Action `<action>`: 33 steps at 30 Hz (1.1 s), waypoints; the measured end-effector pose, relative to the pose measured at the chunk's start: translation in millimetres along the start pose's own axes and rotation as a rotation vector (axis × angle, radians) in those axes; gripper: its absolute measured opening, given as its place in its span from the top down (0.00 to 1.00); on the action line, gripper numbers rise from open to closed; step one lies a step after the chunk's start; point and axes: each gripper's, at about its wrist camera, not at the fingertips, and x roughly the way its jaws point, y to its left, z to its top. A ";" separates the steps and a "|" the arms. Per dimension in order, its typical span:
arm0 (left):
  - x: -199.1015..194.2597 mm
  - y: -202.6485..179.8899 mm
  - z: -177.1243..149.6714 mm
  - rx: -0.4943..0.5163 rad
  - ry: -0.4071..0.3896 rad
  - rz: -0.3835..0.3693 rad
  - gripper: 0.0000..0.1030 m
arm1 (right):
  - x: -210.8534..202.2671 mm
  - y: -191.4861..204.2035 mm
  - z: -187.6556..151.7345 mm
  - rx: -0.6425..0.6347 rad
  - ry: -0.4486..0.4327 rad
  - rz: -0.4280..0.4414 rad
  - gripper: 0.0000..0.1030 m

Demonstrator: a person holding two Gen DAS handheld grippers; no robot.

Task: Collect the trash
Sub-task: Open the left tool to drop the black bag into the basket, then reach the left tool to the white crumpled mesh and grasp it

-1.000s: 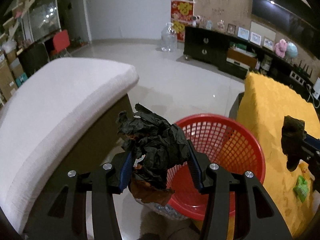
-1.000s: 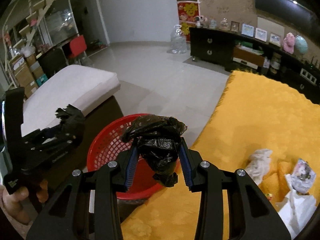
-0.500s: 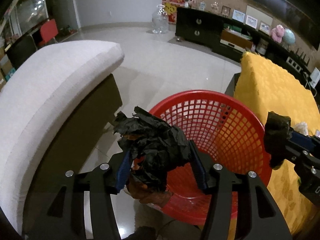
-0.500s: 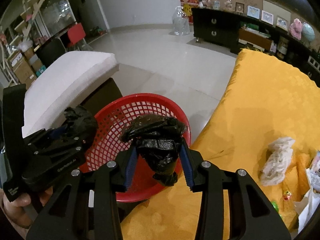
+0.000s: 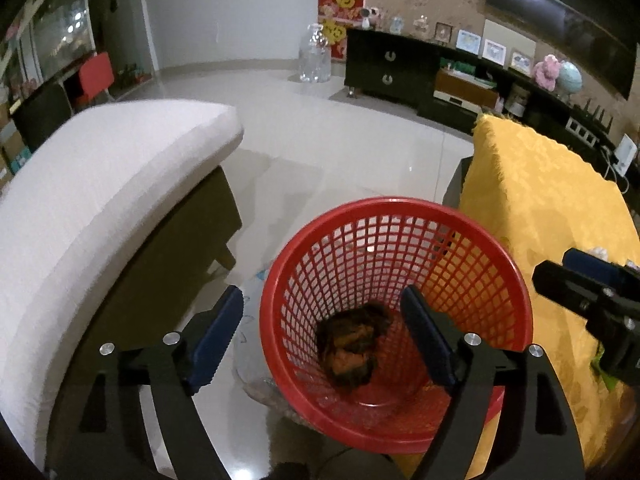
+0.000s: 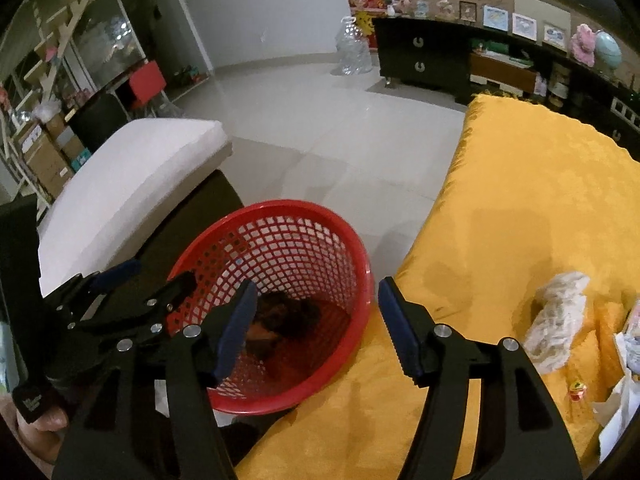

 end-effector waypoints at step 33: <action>-71.1 -138.6 -3.8 0.248 -0.221 -0.189 0.16 | -144.2 -128.0 -51.1 0.214 -0.244 -0.390 0.20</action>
